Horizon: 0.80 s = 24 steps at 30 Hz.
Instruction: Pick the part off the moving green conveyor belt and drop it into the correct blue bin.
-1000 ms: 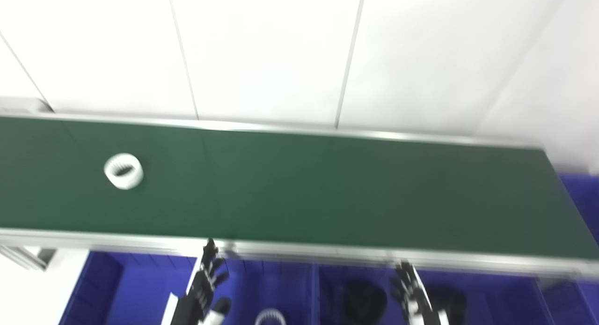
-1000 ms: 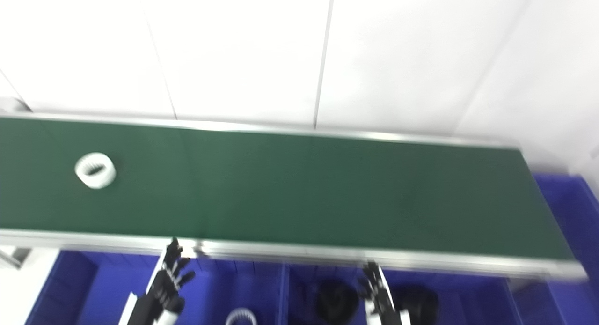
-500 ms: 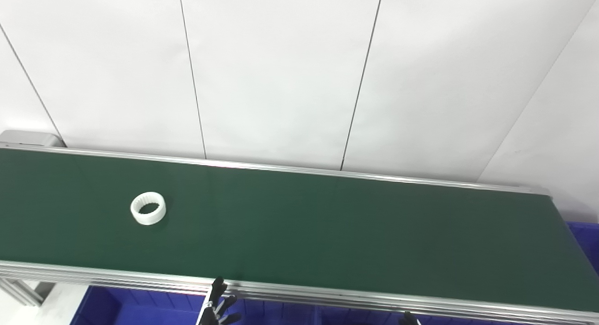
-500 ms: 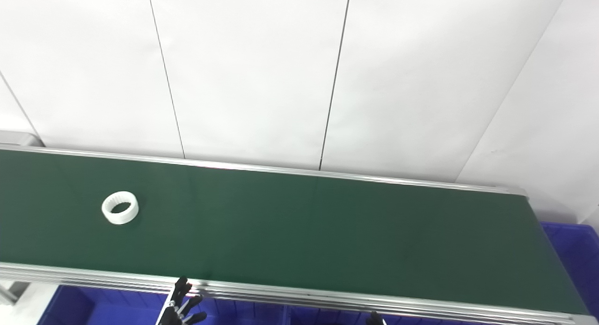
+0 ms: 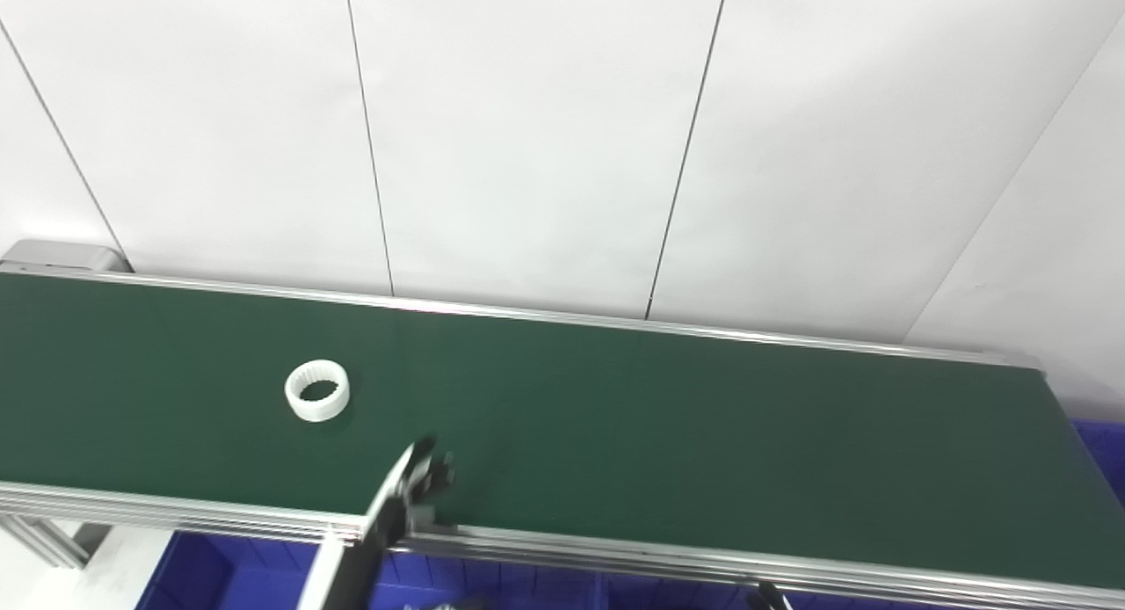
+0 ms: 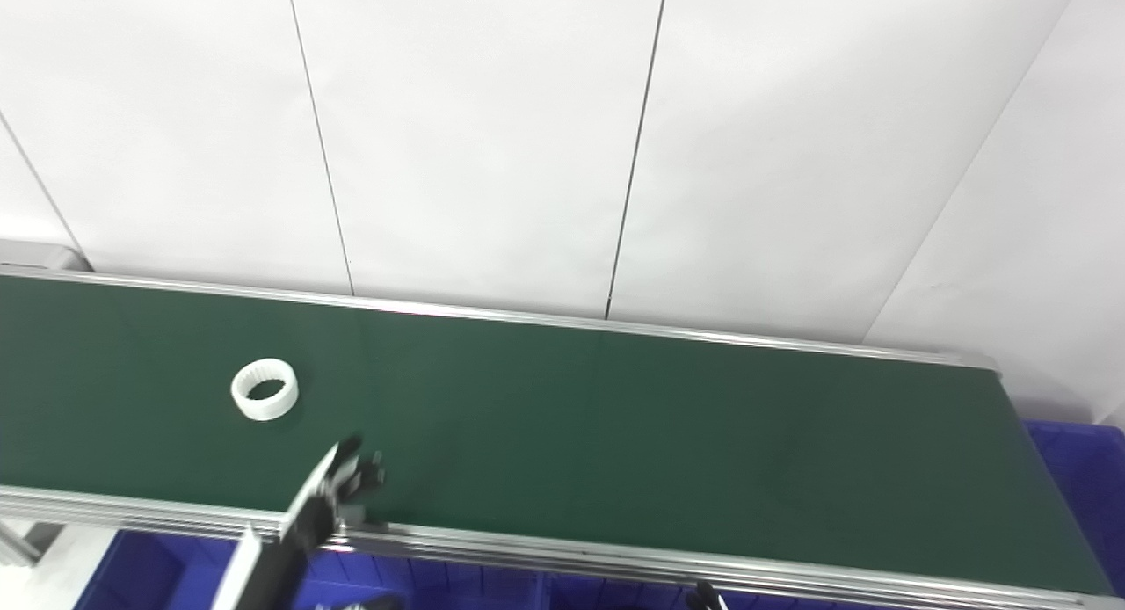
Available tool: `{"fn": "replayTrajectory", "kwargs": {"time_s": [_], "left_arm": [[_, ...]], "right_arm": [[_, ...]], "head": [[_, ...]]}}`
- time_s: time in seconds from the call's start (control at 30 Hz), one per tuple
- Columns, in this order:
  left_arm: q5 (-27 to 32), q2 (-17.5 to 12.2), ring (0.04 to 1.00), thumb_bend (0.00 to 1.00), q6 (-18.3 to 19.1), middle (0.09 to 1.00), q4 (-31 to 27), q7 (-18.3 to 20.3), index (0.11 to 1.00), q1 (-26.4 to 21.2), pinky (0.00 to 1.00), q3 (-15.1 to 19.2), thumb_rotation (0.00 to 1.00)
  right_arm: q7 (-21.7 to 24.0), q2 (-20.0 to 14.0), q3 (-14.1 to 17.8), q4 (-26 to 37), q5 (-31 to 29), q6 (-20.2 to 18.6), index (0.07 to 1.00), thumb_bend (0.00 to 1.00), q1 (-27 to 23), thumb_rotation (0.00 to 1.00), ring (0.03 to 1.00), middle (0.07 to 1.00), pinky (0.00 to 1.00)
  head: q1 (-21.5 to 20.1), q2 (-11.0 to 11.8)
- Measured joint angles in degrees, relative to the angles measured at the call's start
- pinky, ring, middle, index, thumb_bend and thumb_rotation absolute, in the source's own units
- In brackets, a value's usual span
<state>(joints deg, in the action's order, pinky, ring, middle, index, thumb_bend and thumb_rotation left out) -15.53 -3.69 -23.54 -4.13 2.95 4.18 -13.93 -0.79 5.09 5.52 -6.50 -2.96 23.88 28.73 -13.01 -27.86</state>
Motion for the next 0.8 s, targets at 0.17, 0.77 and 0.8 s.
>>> {"fn": "replayTrajectory", "kwargs": {"time_s": [0.17, 0.77, 0.8], "left_arm": [[-9.6, -3.8, 0.883, 0.96, 4.5, 0.904, -0.9, 0.9, 0.819, -12.2, 0.89, 2.2, 0.36], [-32.7, -9.1, 0.887, 1.00, 11.5, 0.858, 21.9, 2.3, 0.792, -36.8, 0.93, -6.3, 0.21], [-33.3, -9.1, 0.887, 0.99, 11.5, 0.857, 23.5, 2.2, 0.794, -37.8, 0.93, -7.0, 0.22]], "right_arm": [[1.3, 0.0, 0.0, 0.0, -0.5, 0.0, 0.949, 0.75, 0.0, 0.94, 0.899, 0.924, 0.87], [0.9, 1.5, -0.3, 0.1, 0.9, 0.1, 0.938, 0.78, -0.2, 0.93, 0.891, 0.916, 0.86], [0.9, 1.6, -0.3, 0.1, 0.9, 0.1, 0.938, 0.78, -0.2, 0.93, 0.891, 0.915, 0.86]], "head": [[-0.1, -0.1], [-2.1, -0.9], [-2.1, -0.9]]}}
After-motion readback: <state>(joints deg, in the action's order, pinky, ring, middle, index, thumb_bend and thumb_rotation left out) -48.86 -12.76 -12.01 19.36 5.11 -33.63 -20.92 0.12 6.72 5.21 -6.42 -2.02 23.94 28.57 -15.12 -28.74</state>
